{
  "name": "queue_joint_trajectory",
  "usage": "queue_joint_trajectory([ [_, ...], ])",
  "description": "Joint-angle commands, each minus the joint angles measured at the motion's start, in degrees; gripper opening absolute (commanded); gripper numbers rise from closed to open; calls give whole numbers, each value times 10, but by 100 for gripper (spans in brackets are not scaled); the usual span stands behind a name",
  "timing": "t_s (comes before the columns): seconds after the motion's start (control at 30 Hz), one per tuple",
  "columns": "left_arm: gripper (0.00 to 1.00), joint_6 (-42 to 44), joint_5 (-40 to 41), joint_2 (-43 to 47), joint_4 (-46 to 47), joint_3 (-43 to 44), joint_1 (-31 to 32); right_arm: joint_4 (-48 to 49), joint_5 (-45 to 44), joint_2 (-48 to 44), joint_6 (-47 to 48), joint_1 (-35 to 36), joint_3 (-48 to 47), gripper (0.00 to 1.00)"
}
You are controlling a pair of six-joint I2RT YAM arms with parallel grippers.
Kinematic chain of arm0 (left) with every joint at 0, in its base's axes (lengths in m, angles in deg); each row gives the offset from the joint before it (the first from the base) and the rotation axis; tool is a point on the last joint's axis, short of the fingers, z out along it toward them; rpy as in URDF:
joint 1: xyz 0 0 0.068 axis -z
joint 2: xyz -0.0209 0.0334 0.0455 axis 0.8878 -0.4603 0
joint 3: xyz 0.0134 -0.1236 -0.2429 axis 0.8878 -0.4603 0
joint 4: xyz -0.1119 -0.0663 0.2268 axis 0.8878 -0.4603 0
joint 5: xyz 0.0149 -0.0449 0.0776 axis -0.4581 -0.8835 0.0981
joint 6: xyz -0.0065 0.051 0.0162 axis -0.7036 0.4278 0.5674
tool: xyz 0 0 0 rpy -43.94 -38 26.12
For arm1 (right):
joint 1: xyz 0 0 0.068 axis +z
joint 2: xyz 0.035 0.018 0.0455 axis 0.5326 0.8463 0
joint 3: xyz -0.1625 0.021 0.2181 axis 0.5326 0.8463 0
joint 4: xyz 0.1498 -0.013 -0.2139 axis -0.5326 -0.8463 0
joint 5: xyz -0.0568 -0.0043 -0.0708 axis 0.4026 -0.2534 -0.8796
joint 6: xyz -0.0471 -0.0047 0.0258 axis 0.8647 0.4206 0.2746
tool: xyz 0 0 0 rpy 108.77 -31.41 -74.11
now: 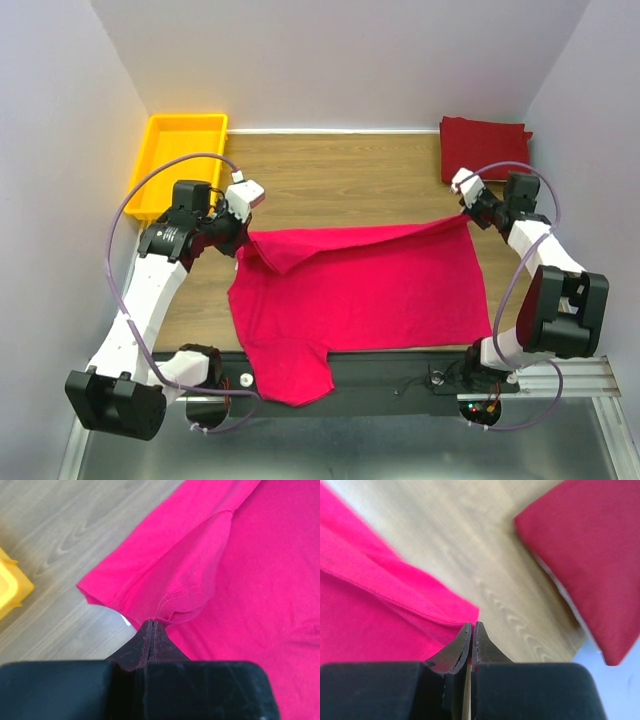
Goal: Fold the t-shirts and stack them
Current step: Fold the tshirt
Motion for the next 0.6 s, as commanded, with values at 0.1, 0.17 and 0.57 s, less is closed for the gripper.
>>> queue_joint_trajectory([
  [0.1,0,94,-35,-29,-109,19,29,-18,-2,-21,103,-6,49,14],
  [0.17,9,152,-48,-41,-167,12,32,-40,-3,-34,124,-6,61,39],
  [0.57,56,168,-6,-79,-109,28,25,-108,9,-9,79,-20,-34,64],
])
